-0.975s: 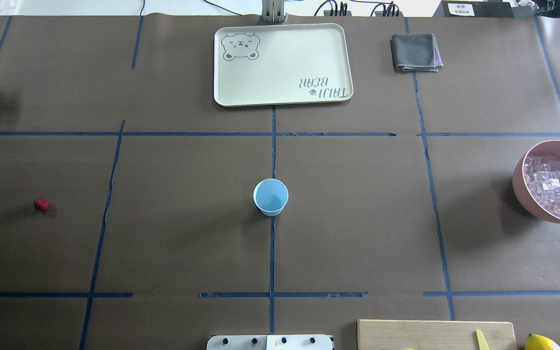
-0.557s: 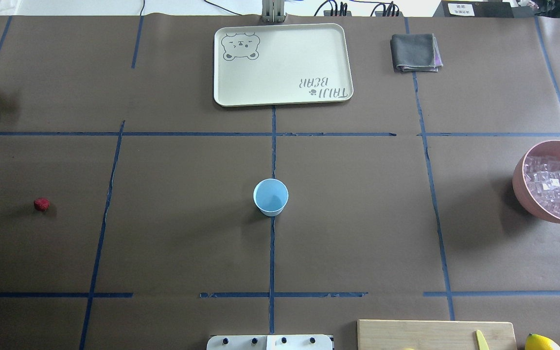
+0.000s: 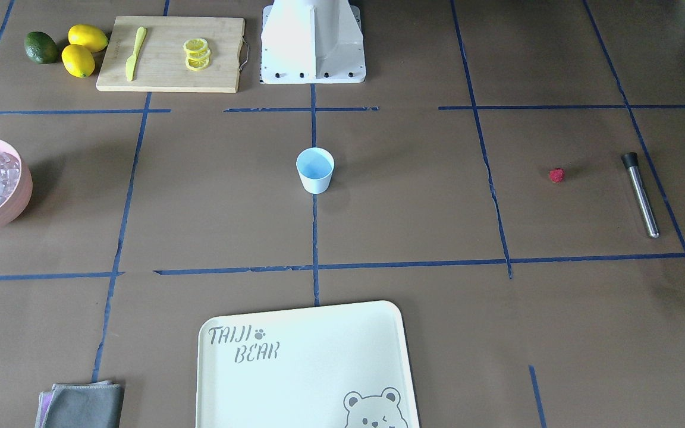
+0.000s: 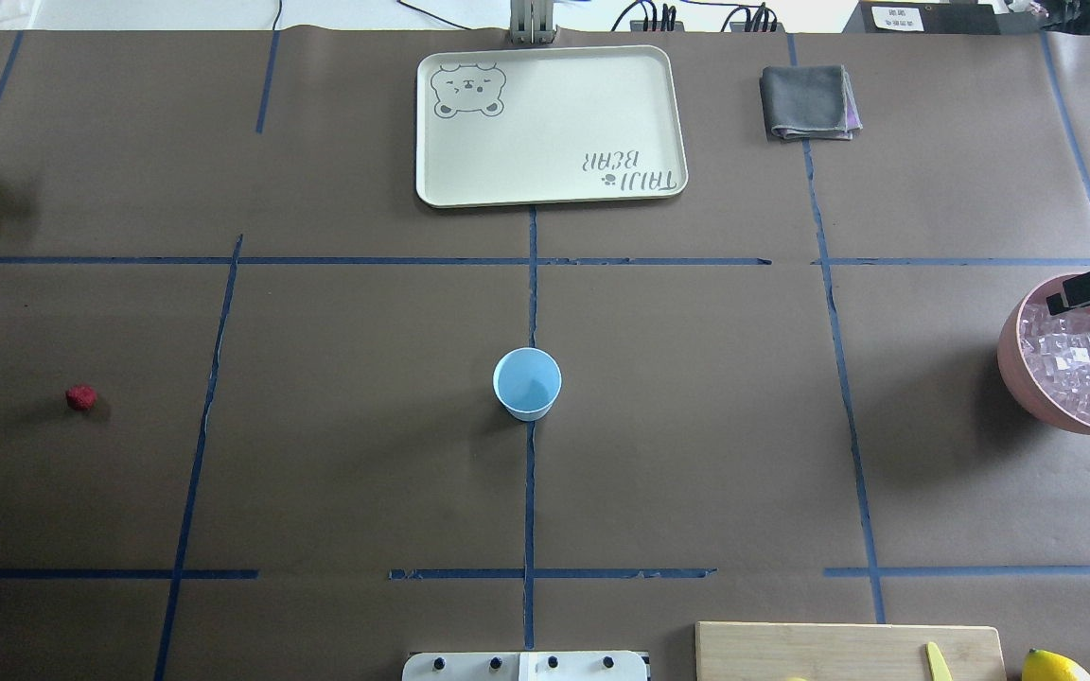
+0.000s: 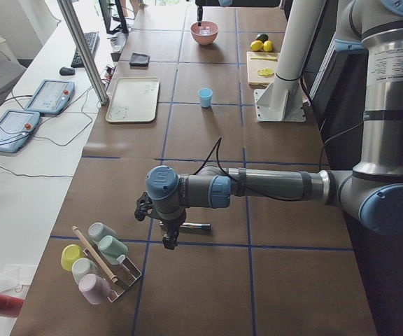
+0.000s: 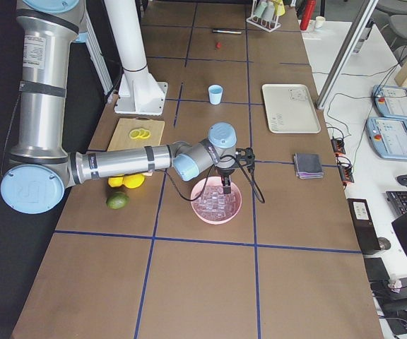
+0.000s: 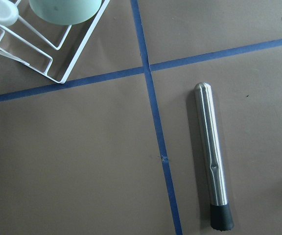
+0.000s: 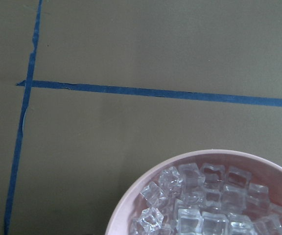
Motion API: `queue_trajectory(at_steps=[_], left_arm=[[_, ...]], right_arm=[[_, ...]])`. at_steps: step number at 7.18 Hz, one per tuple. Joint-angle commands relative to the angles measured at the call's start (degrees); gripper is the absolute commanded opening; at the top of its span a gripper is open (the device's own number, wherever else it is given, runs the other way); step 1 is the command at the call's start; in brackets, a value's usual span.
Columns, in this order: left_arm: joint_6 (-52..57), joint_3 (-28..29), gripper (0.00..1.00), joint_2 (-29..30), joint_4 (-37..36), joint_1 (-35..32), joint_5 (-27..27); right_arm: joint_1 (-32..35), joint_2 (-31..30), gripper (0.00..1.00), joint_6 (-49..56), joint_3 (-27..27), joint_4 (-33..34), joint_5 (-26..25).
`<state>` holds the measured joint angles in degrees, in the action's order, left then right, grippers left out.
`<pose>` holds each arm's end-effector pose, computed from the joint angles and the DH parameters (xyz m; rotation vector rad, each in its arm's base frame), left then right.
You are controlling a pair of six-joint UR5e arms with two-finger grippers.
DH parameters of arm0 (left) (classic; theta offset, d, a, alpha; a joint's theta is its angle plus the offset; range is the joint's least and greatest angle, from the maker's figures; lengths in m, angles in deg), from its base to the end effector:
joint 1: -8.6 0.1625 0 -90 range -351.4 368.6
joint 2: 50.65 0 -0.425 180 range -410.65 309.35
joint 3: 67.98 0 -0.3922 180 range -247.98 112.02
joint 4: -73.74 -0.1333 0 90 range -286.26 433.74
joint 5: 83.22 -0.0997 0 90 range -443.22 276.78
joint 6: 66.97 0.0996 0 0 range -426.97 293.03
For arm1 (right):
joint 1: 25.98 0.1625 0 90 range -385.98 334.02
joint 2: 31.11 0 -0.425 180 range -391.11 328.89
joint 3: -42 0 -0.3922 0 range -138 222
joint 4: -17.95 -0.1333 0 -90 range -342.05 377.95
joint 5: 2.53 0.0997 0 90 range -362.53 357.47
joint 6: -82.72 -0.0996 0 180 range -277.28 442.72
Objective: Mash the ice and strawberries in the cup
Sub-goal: 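Lower the right gripper into the pink bowl and grasp an ice cube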
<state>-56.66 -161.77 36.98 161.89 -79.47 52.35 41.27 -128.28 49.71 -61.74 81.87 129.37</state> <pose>-0.0462 -0.4755 0.6479 0.0511 0.7951 0.1992 -0.1165 -0.4505 0.5479 0.1480 -0.8812 -0.0413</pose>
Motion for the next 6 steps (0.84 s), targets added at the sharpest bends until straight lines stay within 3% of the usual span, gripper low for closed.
queue_trajectory(at_steps=[1, 6], left_arm=[[0.0, 0.0, 1.00, 0.0, 0.0, 0.1, 0.0], [0.1, -0.1, 1.00, -0.4, 0.0, 0.1, 0.3]], right_arm=[[-2.0, -0.2, 0.86, -0.6, 0.7, -0.5, -0.6], [-4.6, -3.5, 0.76, 0.0, 1.3, -0.5, -2.3]])
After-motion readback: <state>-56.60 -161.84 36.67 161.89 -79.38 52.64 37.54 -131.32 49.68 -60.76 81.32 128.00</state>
